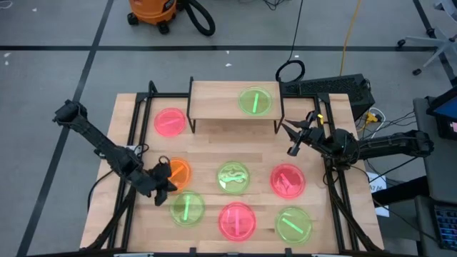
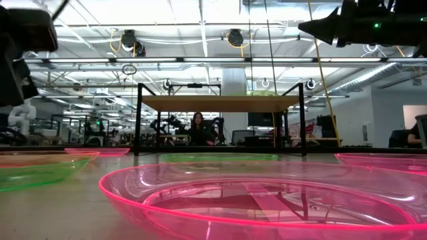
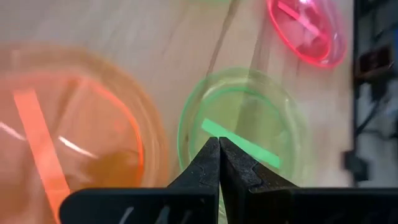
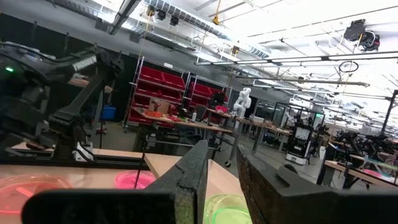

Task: Place and stack plates onto a shelf
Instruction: Stack the green plate on top of the green plate on the shelf

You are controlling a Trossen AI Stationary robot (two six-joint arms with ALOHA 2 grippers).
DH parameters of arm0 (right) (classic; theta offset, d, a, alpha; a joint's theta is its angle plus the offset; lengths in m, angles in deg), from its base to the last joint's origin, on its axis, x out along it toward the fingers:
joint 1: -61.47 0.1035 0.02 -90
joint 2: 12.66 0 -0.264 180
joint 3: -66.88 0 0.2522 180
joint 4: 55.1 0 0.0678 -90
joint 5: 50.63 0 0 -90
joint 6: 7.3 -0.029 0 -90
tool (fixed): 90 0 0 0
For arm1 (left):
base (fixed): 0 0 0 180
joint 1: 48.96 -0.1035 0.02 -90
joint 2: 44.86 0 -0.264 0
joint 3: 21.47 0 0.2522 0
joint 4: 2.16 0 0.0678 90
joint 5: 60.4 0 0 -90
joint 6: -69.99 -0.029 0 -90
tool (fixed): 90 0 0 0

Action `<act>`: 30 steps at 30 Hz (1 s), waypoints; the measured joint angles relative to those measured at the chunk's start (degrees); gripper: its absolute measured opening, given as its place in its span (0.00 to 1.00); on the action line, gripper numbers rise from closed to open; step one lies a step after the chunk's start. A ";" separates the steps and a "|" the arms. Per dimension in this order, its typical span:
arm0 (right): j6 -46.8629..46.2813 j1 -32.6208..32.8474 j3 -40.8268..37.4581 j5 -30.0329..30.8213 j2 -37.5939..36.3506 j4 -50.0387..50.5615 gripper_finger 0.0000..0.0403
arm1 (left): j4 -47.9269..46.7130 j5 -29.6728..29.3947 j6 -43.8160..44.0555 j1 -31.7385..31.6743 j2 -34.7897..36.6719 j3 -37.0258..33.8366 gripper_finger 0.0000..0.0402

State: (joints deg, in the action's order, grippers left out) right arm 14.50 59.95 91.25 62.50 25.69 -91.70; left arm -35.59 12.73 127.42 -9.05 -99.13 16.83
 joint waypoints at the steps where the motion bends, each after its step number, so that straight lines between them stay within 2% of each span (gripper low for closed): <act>1: -0.01 0.01 0.00 0.71 0.00 0.09 0.17 | -0.81 -1.40 -2.46 0.44 -1.36 1.39 0.00; 5: -0.04 0.02 0.00 1.27 0.02 0.51 0.17 | -8.18 -7.16 -10.43 1.93 -8.58 9.54 0.00; 8: -0.08 0.02 0.00 1.21 0.01 0.53 0.17 | -16.55 -8.40 -15.63 3.04 -15.95 17.87 0.00; 14: -0.44 0.02 0.00 1.15 0.00 0.51 0.17 | -32.32 -8.88 -18.21 5.34 -29.59 32.41 0.00; 20: 0.19 0.02 0.00 1.12 0.00 0.47 0.17 | -33.57 -9.13 -17.93 7.66 -34.32 36.53 0.00; 23: 1.08 0.02 0.00 1.10 0.02 -0.17 0.17 | -33.84 -11.43 -17.92 9.04 -36.63 37.83 0.00; 30: 1.64 0.01 0.00 1.10 0.00 -0.78 0.17 | -40.64 -12.56 -17.39 11.79 -44.59 41.34 0.00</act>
State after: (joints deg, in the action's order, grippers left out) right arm 16.14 59.95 91.25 63.60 25.69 -92.48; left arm -76.23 0.17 110.02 2.75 -143.73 58.17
